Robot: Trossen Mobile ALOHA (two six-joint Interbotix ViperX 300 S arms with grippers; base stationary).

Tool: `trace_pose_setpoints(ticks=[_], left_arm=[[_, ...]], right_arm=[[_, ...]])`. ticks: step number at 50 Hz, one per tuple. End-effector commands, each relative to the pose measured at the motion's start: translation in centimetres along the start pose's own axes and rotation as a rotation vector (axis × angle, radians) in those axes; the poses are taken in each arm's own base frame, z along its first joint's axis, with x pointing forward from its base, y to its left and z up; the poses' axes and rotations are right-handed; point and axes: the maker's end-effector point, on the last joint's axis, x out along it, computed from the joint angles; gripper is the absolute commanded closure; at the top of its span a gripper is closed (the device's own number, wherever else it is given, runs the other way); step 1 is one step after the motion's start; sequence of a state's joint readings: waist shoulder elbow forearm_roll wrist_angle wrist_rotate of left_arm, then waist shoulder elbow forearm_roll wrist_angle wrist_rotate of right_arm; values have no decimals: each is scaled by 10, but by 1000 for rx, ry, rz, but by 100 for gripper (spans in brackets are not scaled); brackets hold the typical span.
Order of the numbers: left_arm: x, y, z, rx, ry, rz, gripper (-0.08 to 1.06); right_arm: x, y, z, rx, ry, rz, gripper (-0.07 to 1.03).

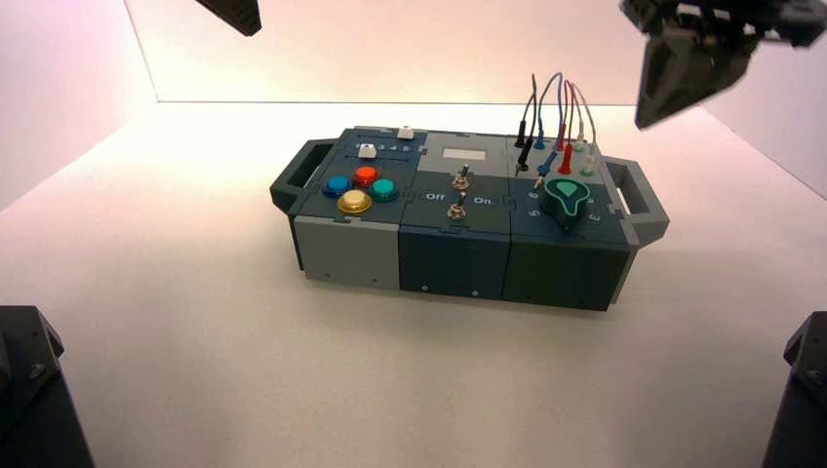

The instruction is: Flip the bottom switch off with the left gripper.

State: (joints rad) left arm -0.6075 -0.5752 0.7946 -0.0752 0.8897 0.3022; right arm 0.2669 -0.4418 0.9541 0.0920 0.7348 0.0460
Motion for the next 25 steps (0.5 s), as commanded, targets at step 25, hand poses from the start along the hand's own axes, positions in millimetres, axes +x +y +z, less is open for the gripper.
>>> trace_pose_setpoints(ticks=[25], left_arm=[[0, 0, 8, 1, -27, -5, 101]], right_arm=[[41, -11, -1, 57, 143, -19, 99]])
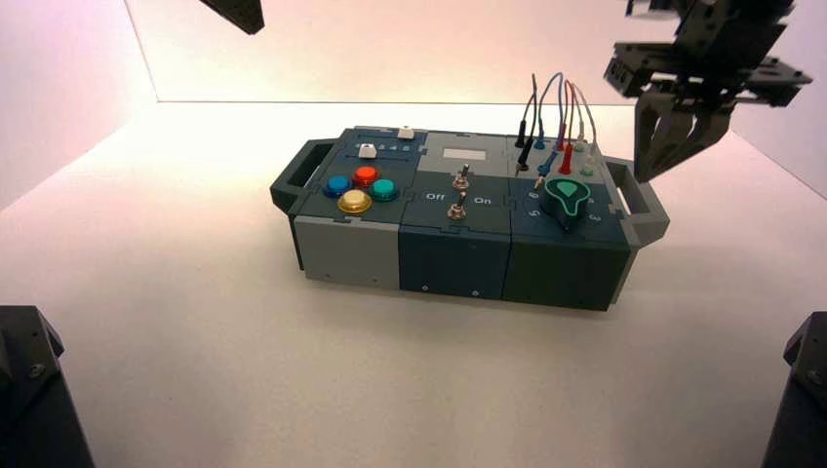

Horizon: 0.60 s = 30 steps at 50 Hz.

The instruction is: Flip the bottom switch off with the left gripper.

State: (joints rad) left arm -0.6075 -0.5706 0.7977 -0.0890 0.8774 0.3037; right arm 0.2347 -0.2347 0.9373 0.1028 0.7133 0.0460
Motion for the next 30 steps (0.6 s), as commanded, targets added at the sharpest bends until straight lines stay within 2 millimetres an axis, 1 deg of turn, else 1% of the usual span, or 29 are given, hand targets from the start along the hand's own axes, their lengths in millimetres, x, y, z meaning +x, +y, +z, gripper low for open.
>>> trace_pose_setpoints(ticks=[1, 8, 12, 14, 23, 30], left_arm=[[1, 1, 8, 11, -17, 3, 101], [10, 0, 9, 17, 0, -4, 101], [13, -2, 10, 22, 2, -8, 101], [18, -3, 11, 30, 12, -14, 101], [23, -5, 16, 41, 19, -21, 101], [22, -8, 21, 61, 12, -25, 101]], right_arm=[[-4, 1, 11, 4, -23, 4, 99], [-3, 0, 14, 4, -25, 1, 99], [1, -1, 12, 5, -13, -1, 99], [10, -1, 9, 8, 16, -4, 99], [23, -2, 6, 19, 68, -9, 99], [31, -2, 5, 21, 97, -12, 99]])
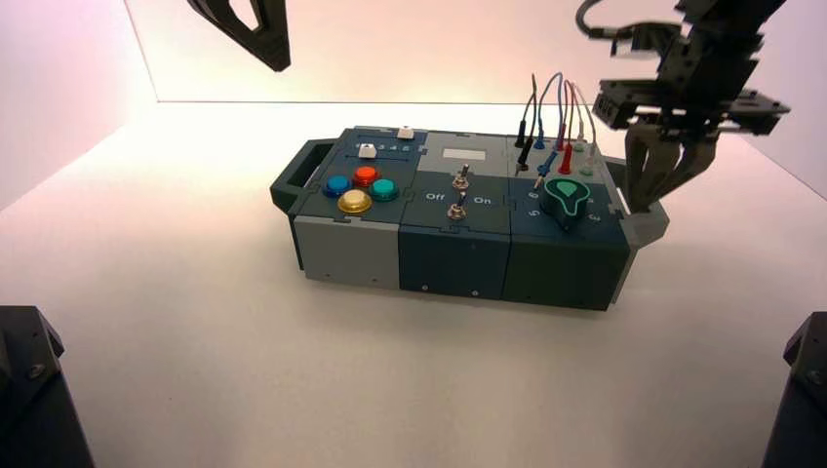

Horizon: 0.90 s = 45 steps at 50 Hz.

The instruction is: Flip the bottom switch off with the left gripper.

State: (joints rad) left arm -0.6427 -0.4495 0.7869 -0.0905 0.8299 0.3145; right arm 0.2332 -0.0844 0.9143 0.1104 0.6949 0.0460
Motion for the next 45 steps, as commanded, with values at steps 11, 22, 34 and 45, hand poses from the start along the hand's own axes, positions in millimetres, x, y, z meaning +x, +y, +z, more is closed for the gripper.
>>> trace_pose_setpoints(ticks=[11, 22, 34, 45], left_arm=[[-15, -18, 42, 105, -91, -16, 101], [7, -68, 71, 268, -74, -89, 101], [47, -96, 82, 408, 17, -133, 101], [62, -97, 75, 482, 103, -155, 101]], right_arm=[[8, 1, 11, 14, 10, 1, 99], [9, 2, 13, 23, 6, 8, 99], [12, 1, 11, 26, 8, 8, 99], [12, 2, 10, 25, 9, 9, 99]])
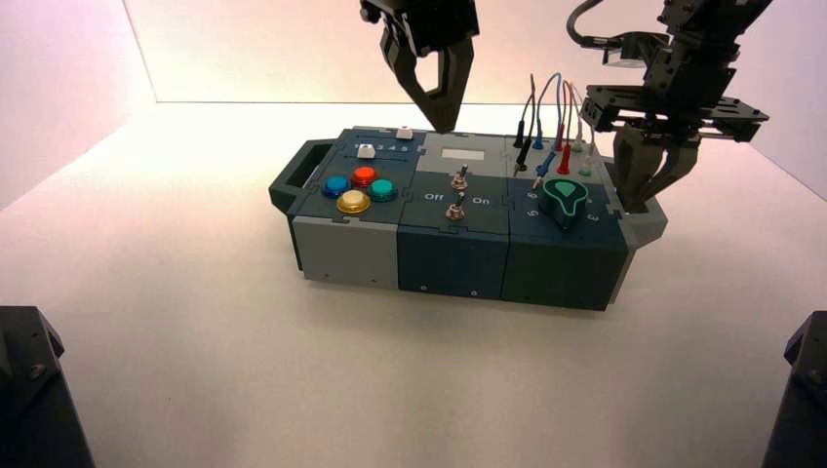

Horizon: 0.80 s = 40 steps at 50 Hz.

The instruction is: Flip the bottom switch off with the left gripper.

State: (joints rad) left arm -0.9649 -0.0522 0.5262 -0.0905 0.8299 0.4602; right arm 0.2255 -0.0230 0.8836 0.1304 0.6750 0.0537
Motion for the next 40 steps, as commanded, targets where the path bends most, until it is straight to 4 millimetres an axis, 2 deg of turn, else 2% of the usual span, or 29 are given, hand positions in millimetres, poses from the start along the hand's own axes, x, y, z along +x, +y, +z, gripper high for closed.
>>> trace_pose_setpoints(ticks=[1, 16, 24, 40], left_arm=[[-5, 2, 9, 48, -4, -1, 101], [0, 6, 24, 110, -20, 4, 101], [10, 4, 33, 160, -17, -11, 101], [30, -2, 37, 197, 11, -52, 101]], right_arm=[[3, 1, 0, -8, -3, -1, 99], [7, 0, 3, -7, -3, -3, 99], [15, 0, 3, -5, 13, -6, 99], [25, -1, 3, -5, 34, -11, 99]])
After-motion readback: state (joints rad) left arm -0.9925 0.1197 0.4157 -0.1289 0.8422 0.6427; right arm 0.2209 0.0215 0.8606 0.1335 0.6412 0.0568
